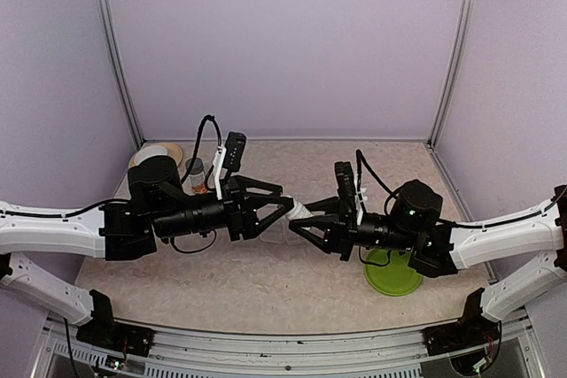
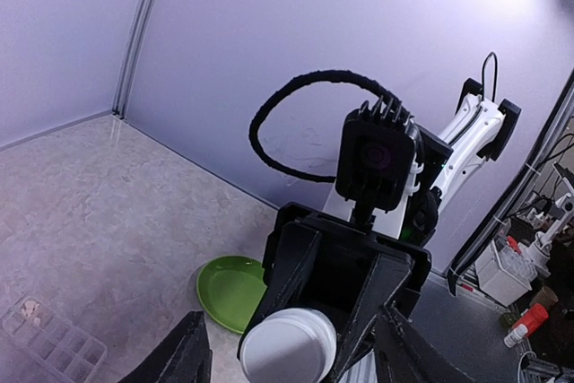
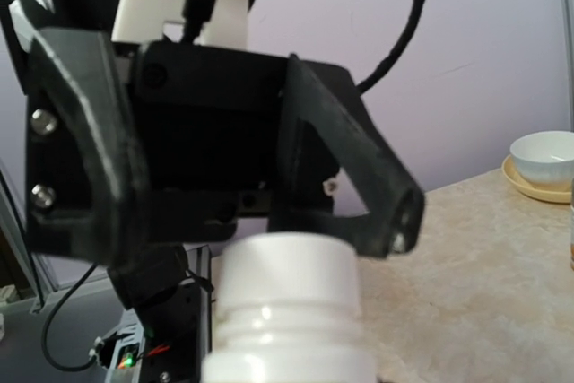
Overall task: Sort the pills into containers
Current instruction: Unscrew the lid of the pill bottle from the pill bottle.
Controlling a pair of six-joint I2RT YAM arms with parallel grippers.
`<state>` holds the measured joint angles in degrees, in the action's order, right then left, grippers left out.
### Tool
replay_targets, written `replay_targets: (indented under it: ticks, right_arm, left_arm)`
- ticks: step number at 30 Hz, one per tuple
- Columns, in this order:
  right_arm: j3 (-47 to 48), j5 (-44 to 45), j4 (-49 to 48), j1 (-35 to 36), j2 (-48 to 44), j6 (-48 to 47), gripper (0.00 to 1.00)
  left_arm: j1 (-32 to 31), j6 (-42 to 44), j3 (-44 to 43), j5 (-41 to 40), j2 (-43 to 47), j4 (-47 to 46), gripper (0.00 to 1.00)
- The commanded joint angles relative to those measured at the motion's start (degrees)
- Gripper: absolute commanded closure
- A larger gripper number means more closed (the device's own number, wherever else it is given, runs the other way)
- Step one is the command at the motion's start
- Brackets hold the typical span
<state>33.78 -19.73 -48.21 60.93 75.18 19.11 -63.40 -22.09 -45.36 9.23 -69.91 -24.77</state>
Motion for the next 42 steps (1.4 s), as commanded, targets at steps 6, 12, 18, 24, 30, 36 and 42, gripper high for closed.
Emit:
replay_targets:
  ticks: [6,12,18,24,30,36,42]
  right_arm:
    - [-0.1,-1.6,-1.8,-0.3,-0.4,-0.7,1.00]
    - [-0.4,-0.5,-1.6,-0.2,-1.0,-1.2,1.00]
    - [-0.1,-0.2,-1.0,-0.3,-1.4,-1.6,1.00]
    - [-0.2,0.5,-0.2,-0.3,-2.3,-2.4,1.00]
    - [0.2,0.6,0.5,-0.3,-2.4,-2.7,1.00]
    - [0.5,0.5,1.0,-0.3,-1.9,-2.8,1.00]
    - [0.2,0.5,0.8,-0.3,-1.7,-2.6,1.00]
  left_arm:
    - [1.0,-1.4,-0.9,2.9,-0.9,-1.0,0.50]
    - [1.1,-1.6,-0.9,3.7,-0.9,-0.6,0.54]
    - [1.2,-1.8,-0.9,4.0,-1.1,-0.7,0.62]
    - [1.3,-2.1,-1.4,4.8,-1.5,-0.5,0.61]
    - [1.4,-2.2,-1.5,4.7,-1.5,-0.4,0.62]
    - [1.6,-2.2,-1.2,4.3,-0.6,-1.0,0.51]
    - [1.6,-2.4,-1.1,5.4,-0.6,-1.7,0.48]
